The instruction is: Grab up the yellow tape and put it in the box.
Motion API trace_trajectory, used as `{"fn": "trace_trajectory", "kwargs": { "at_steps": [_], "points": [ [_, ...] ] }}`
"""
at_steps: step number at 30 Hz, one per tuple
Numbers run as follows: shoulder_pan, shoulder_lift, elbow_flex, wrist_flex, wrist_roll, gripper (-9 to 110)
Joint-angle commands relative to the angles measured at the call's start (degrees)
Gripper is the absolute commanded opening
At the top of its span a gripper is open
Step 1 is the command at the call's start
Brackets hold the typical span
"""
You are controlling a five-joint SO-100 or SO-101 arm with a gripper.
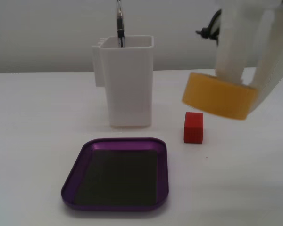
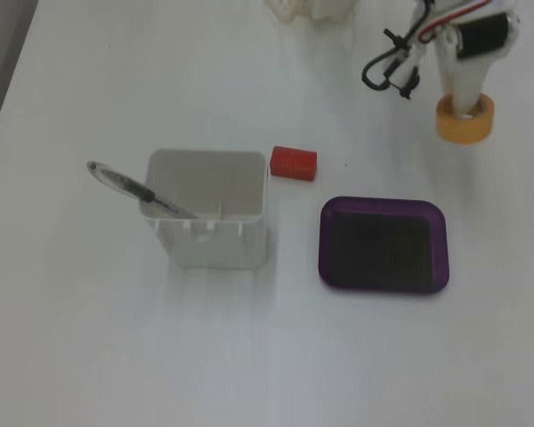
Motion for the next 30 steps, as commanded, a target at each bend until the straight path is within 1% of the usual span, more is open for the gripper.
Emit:
{"fn": "trace_trajectory", "kwargs": {
  "at_steps": [1, 7, 13, 17, 22, 30],
  "points": [
    [-0.3, -9.9, -14.2, -0.2, 1.8, -1],
    [9.0, -25.2, -31.5, 3.6, 2.6, -1],
    [12.6, -35.0, -42.5, 7.3, 3.3, -1],
    [12.2, -38.8, -44.4, 9.1, 3.4, -1],
    [10.2, -40.9, -44.4, 9.1, 3.1, -1],
    [10.5, -43.2, -44.4, 8.4, 2.8, -1]
  ]
}}
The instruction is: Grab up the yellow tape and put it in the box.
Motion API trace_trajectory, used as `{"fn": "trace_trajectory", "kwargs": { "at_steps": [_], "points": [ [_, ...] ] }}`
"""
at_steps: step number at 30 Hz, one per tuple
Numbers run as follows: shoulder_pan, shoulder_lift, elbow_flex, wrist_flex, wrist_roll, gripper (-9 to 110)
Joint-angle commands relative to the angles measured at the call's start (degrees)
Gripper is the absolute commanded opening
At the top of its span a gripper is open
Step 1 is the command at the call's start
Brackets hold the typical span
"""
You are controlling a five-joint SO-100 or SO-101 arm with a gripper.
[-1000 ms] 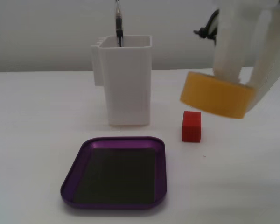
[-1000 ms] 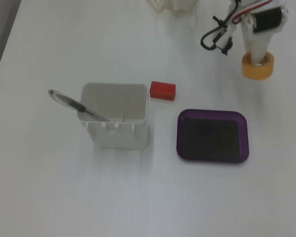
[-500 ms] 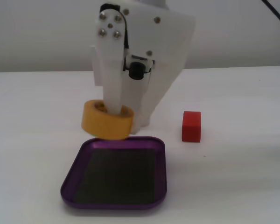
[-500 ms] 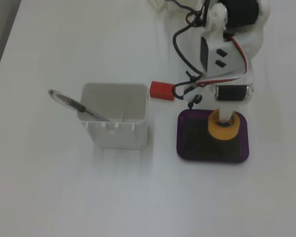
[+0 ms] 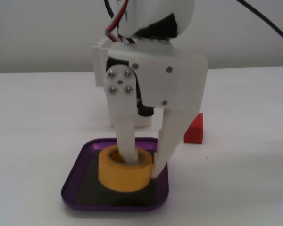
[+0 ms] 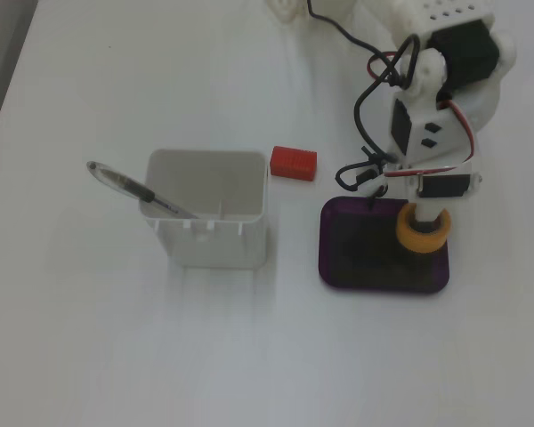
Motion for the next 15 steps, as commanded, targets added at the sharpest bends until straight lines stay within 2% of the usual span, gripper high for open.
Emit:
{"fn": "trace_trajectory", "kwargs": {
  "at_steps": [1, 15],
  "points": [
    [0.4, -0.1, -2.5, -0.4, -0.2, 0],
    [0.2, 0.7, -3.9, 1.3, -0.2, 16]
  ]
}}
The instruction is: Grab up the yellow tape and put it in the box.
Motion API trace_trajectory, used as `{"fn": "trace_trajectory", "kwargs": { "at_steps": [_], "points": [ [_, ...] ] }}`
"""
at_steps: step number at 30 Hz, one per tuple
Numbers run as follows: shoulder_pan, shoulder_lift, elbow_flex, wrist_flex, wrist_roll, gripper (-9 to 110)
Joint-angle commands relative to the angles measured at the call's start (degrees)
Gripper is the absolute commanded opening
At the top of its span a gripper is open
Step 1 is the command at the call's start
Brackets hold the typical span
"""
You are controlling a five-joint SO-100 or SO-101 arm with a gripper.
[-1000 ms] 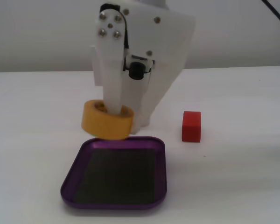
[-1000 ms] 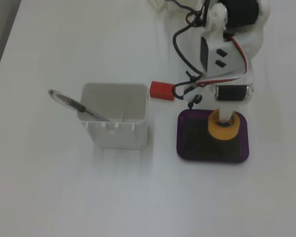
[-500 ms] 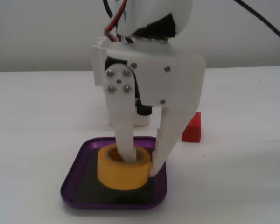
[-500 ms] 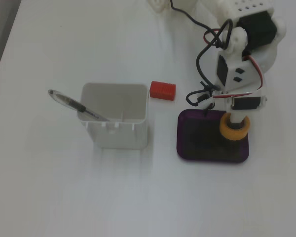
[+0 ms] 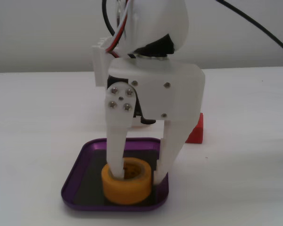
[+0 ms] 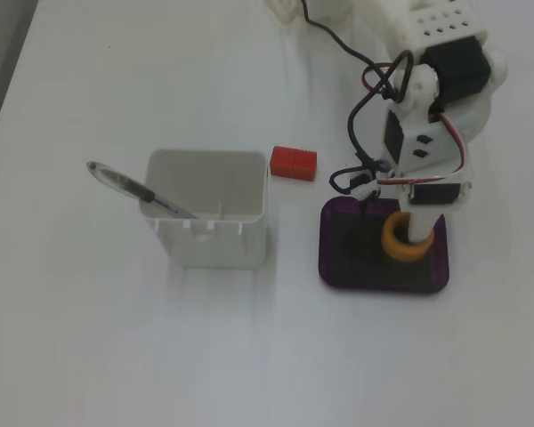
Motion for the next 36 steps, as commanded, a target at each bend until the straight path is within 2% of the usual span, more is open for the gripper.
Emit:
{"fn": "trace_trajectory", "kwargs": {
  "at_steps": [1, 8, 13, 25, 28, 36],
  "points": [
    [0.0, 4.0, -5.2, 3.2, -0.2, 17],
    [-0.6, 14.0, -13.7, 15.6, -1.1, 20],
    [0.0, 25.9, -8.9, 16.8, -4.1, 20],
    [2.4, 68.6, 41.5, 15.7, -5.6, 20],
    [5.5, 79.5, 53.0, 11.6, -5.9, 20],
    [12.8, 107.1, 86.0, 0.2, -16.5, 20]
  ]
}}
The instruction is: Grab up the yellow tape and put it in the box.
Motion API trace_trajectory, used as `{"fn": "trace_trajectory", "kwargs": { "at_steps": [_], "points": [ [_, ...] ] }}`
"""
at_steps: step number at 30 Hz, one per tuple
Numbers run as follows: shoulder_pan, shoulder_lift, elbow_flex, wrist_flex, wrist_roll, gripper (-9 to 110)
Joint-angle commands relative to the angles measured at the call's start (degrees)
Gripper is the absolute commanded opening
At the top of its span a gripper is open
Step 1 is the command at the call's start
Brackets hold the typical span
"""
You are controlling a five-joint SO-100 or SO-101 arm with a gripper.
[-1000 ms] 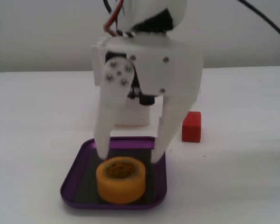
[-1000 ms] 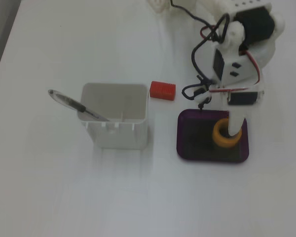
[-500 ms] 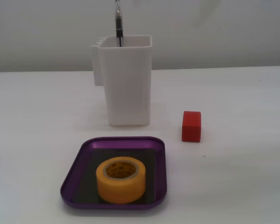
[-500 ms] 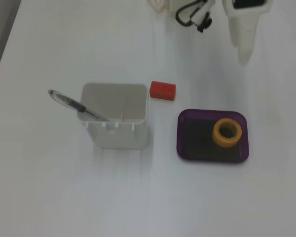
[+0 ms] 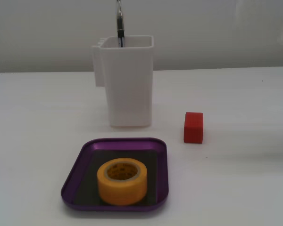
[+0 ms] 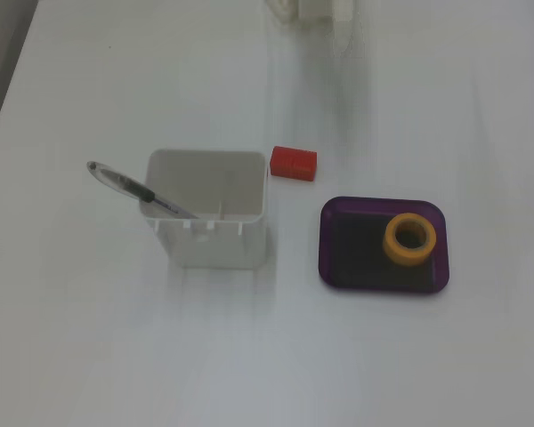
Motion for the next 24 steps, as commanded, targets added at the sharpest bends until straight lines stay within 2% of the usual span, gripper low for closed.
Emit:
{"fn": "trace_trajectory", "kwargs": {
  "at_steps": [1, 8, 13, 18, 24],
  "points": [
    [2.5, 12.8, 13.3, -4.7, -4.2, 20],
    [8.0, 33.0, 37.3, -13.2, -6.6, 20],
    [11.0, 45.3, 48.5, -15.2, -6.0, 20],
    [10.7, 54.4, 54.9, -14.4, -5.7, 20],
    [10.6, 53.7, 57.5, -14.3, -5.5, 20]
  ]
}}
